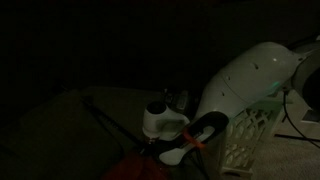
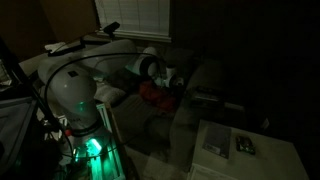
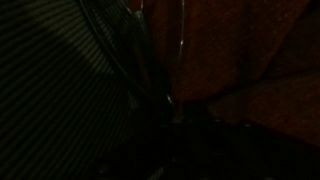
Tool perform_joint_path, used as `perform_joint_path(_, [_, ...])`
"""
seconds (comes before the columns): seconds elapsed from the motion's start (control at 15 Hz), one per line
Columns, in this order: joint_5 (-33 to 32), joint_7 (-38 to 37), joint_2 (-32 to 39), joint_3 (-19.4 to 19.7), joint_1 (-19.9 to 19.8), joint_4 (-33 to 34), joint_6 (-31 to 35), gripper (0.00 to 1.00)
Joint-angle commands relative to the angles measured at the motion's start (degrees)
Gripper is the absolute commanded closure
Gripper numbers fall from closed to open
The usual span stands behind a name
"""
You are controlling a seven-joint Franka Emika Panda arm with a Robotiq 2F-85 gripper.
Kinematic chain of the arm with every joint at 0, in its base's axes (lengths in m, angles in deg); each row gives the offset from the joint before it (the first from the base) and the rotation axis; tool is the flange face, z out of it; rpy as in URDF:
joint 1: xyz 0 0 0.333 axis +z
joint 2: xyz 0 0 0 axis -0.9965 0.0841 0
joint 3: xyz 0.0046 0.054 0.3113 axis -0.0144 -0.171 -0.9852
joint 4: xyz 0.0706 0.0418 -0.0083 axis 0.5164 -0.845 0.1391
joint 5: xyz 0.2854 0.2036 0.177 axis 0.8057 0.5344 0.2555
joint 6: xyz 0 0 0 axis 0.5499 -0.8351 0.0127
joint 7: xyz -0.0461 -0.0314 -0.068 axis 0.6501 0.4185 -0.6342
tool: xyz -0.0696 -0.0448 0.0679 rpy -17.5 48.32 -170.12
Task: Put the black rod on the right armrest of the sofa.
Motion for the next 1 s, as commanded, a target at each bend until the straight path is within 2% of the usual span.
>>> perform_joint_path(0.0, [4.9, 0.3, 0.0, 4.2, 2.4, 1.4, -2.3, 0.60])
perform_joint_path(0.13, [6.6, 0.3, 0.0, 4.2, 2.7, 1.3, -4.3, 0.46])
perform_joint_path(0.33, [8.8, 2.7, 0.0, 1.3, 2.2, 1.0, -8.5, 0.24])
perform_joint_path(0.53, [9.6, 0.7, 0.0, 2.2, 3.4, -0.4, -3.2, 0.04])
perform_joint_path(0.6, [9.5, 0.6, 0.0, 2.6, 3.8, -0.8, -0.8, 0.01])
perform_joint_path(0.8, [8.9, -2.3, 0.3, 7.1, 6.3, -1.7, 7.3, 0.00])
perform_joint_path(0.93, [8.4, -4.1, 0.4, 11.9, 8.9, -2.5, 10.4, 0.00])
